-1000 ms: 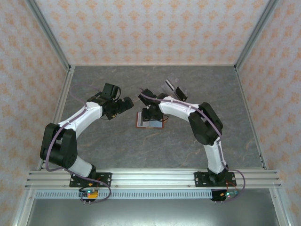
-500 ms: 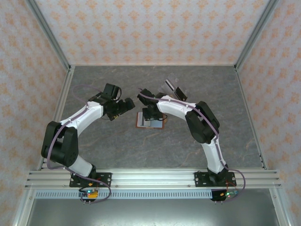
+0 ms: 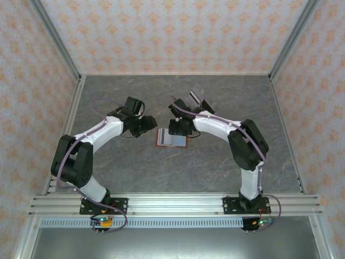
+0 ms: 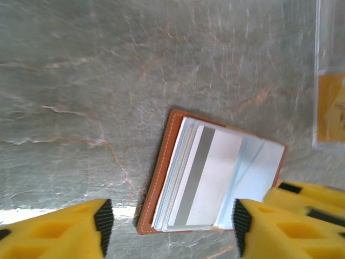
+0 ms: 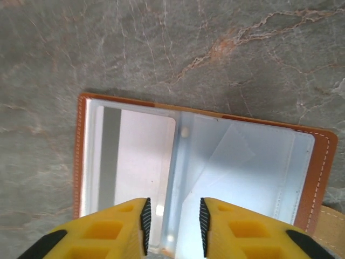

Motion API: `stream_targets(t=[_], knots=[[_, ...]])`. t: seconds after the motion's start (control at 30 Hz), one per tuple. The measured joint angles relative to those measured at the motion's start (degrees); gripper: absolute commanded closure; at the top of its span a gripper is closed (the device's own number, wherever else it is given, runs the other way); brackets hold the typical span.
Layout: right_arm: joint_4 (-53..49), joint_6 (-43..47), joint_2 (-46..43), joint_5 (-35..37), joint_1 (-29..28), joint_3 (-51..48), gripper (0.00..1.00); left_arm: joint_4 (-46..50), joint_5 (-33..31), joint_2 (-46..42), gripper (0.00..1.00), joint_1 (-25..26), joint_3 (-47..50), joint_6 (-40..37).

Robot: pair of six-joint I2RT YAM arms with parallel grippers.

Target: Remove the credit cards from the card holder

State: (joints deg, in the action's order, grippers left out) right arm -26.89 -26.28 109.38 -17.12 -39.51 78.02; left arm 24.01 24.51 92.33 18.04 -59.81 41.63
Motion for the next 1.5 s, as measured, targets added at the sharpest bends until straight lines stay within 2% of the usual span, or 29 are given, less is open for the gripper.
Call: stream_targets(t=[0.13, 0.33, 0.67, 0.73, 1.0, 1.5], knots=[[7.2, -3.6, -0.8, -5.4, 2.5, -5.1, 0.75, -0.6, 1.0, 3.7, 0.58, 2.0, -1.4, 0.3], [12.8, -7.2, -0.8, -9.9, 3.6, -8.1, 0.75, -1.4, 1.9, 7.1, 0.66, 3.6, -3.7, 0.5], [16.7, -9.1, 0.3, -11.9, 3.6, -8.1, 0.76, -2.4, 2.5, 11.4, 0.78, 3.7, -5.7, 0.9], [16.7, -9.4, 0.6, -11.9, 3.6, -8.1, 0.79, -2.5, 2.7, 12.1, 0.80, 3.8, -5.9, 1.0], [16.7, -9.6, 2.1, -12.1, 3.6, -8.1, 0.82, -2.7, 3.4, 12.9, 0.84, 4.1, -5.9, 1.2], [16.9, -9.6, 3.4, -12.3, 3.7, -8.1, 0.82, -3.0, 3.6, 14.6, 0.85, 4.1, -5.9, 1.4]])
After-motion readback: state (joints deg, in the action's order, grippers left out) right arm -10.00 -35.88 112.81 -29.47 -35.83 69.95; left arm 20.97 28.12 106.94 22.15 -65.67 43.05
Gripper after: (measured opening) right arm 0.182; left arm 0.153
